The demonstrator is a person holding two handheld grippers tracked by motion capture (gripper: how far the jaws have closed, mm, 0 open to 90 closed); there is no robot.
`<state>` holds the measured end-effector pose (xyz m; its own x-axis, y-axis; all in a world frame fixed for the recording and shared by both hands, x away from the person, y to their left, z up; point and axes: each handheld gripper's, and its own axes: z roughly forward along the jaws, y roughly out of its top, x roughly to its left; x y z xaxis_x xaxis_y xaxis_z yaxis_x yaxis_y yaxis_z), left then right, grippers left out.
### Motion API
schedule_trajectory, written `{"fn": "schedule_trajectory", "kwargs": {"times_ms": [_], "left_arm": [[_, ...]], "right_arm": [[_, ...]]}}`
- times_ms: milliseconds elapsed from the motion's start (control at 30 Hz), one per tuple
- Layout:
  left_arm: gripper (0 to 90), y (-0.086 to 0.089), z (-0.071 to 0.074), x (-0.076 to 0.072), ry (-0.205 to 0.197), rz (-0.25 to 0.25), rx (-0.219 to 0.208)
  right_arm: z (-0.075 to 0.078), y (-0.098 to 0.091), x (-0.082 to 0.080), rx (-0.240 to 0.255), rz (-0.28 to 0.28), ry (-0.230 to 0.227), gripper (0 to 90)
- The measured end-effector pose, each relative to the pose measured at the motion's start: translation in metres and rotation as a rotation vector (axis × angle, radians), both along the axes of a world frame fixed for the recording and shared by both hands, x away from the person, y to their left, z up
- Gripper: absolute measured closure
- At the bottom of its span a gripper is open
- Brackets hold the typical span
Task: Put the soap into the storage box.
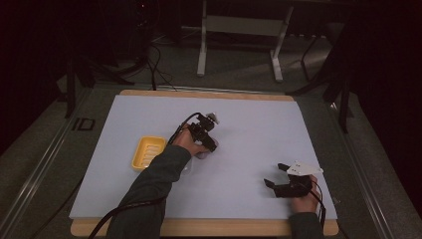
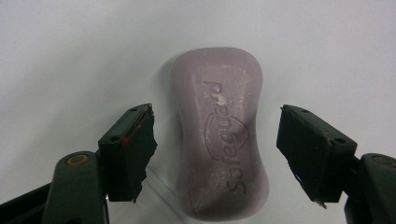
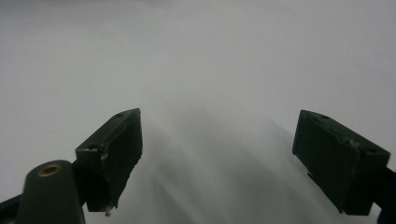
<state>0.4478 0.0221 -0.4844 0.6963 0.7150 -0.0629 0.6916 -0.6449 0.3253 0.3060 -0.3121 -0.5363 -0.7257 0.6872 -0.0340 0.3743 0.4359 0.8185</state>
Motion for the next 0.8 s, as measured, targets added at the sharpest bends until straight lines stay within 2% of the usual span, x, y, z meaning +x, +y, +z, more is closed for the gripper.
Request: {"fn": "schedule_trajectory", "kwargs": {"times_ms": [300,567,800], "left_arm": [[29.3,-0.006,-0.009,0.002,0.024,0.020,0.022],[32.5,-0.007,-0.016,0.004,0.049,0.025,0.019],[36.4,-0.008,-0.017,0.003,0.049,0.043,0.033]], "right_arm": [[0.000,0.000,0.000,0.001,0.000,0.000,15.7],[0.000,0.000,0.000,0.002,-0.001,0.001,15.7],[0.000,0.000,0.000,0.000,-0.001,0.001,15.7]]}}
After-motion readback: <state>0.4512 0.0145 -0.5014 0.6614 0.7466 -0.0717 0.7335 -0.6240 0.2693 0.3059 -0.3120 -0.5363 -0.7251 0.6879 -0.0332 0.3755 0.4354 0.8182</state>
